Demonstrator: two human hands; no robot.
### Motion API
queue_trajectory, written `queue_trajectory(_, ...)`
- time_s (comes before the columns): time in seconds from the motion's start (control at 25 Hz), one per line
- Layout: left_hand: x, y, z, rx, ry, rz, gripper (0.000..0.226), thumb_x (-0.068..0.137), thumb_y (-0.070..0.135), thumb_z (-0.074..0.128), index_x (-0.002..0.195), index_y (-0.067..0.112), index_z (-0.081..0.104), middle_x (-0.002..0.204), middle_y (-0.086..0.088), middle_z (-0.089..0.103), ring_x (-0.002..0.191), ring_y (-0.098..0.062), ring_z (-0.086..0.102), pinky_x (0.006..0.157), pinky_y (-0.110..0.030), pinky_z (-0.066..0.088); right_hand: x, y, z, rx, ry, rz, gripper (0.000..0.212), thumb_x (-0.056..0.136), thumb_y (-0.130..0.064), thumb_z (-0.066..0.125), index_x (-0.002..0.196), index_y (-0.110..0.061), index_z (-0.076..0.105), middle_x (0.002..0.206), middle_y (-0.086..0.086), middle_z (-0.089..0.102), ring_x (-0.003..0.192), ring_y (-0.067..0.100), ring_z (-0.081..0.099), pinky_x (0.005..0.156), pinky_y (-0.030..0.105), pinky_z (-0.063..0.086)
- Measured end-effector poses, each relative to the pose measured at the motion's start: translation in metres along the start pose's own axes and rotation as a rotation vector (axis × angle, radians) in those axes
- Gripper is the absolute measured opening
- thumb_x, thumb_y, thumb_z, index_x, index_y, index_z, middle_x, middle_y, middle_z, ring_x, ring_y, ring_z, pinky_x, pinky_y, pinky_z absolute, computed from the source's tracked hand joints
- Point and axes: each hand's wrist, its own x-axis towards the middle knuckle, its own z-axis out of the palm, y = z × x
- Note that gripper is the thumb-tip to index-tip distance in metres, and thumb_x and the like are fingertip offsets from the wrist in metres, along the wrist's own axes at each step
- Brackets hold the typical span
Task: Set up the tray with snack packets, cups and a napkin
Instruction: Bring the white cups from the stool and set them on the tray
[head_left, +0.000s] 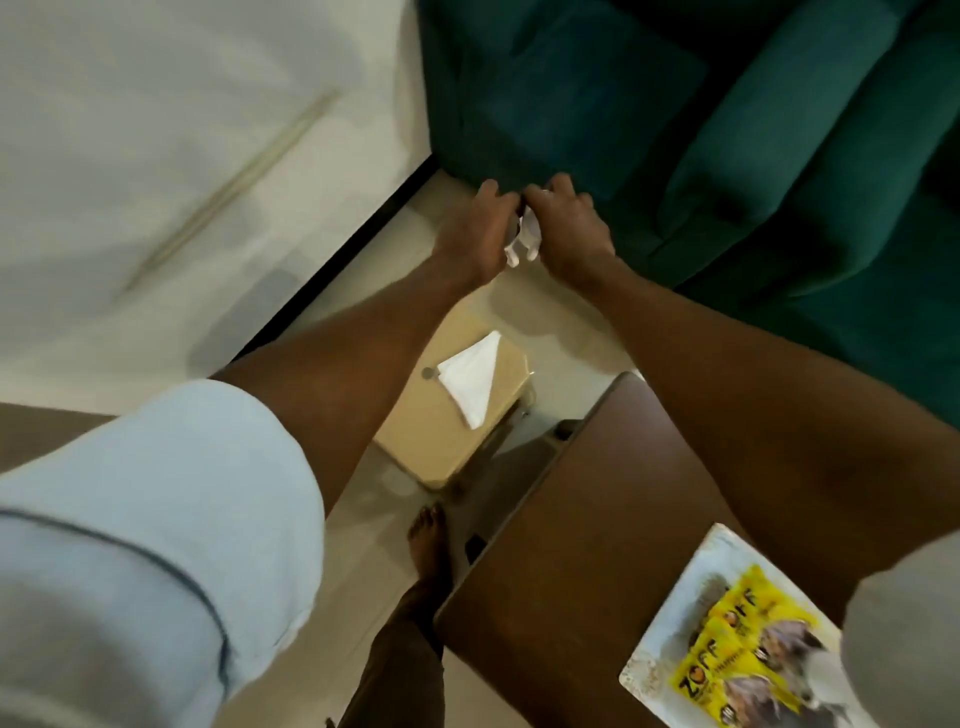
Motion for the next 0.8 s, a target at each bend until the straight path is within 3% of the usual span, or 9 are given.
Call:
queue_trajectory(0.08,0.007,0.037,-0.023,-0.001,0.065,0.051,0.035,0.095,0.027,0.066,0.126,0.014,0.058,0.132,-0.014,0.052,0.111,-0.035,0.06,0.085,-0.044,0.053,-0.014,0.021,-0.042,0.013,0.047,0.029,0.052,0.089,-0.008,0.073,0.133,-0.027,0.051,0.137,0.01,0.046,0.121,0.038,0.053,0.086,0.051,0.057)
queue_trajectory(0.24,0.001,0.202,-0.06,-0.004,0.159,0.269,0.026,0.098,0.024,0.061,0.122,0.016,0.057,0.133,-0.012,0.047,0.113,-0.031,0.054,0.084,-0.044,0.056,-0.109,0.123,-0.167,-0.056,0.189,0.14,0.062,0.085,-0.006,0.077,0.137,-0.022,0.048,0.138,0.012,0.047,0.121,0.039,0.054,0.088,0.052,0.055)
queue_trajectory(0.4,-0.031,0.349,-0.048,0.005,0.187,0.404,0.025,0.097,0.02,0.06,0.123,0.019,0.057,0.135,-0.01,0.047,0.117,-0.032,0.052,0.078,-0.044,0.054,-0.219,0.216,-0.224,-0.064,0.282,0.265,0.068,0.079,-0.007,0.082,0.136,-0.019,0.047,0.137,0.011,0.049,0.122,0.039,0.055,0.088,0.053,0.054)
queue_trajectory(0.56,-0.106,0.496,0.025,-0.032,0.094,0.614,0.028,0.095,0.018,0.059,0.122,0.022,0.056,0.13,-0.006,0.05,0.112,-0.029,0.05,0.067,-0.035,0.036,-0.38,0.334,-0.209,-0.044,0.307,0.49,0.07,0.078,-0.011,0.085,0.136,-0.018,0.047,0.137,0.009,0.051,0.123,0.037,0.056,0.092,0.053,0.056)
queue_trajectory(0.68,-0.17,0.565,0.083,-0.024,-0.016,0.68,0.034,0.094,0.016,0.061,0.128,0.023,0.056,0.13,-0.005,0.051,0.112,-0.029,0.049,0.071,-0.039,0.044,-0.49,0.393,-0.178,0.022,0.308,0.618,0.064,0.078,-0.009,0.083,0.132,-0.017,0.05,0.133,0.009,0.054,0.118,0.037,0.058,0.087,0.052,0.056)
queue_trajectory(0.8,-0.24,0.587,0.15,-0.005,-0.173,0.654,0.042,0.091,0.005,0.063,0.129,0.023,0.059,0.132,-0.005,0.052,0.115,-0.031,0.05,0.079,-0.042,0.048,-0.586,0.418,-0.124,0.11,0.219,0.685,0.059,0.079,-0.01,0.081,0.13,-0.016,0.053,0.132,0.01,0.056,0.116,0.039,0.06,0.087,0.052,0.057)
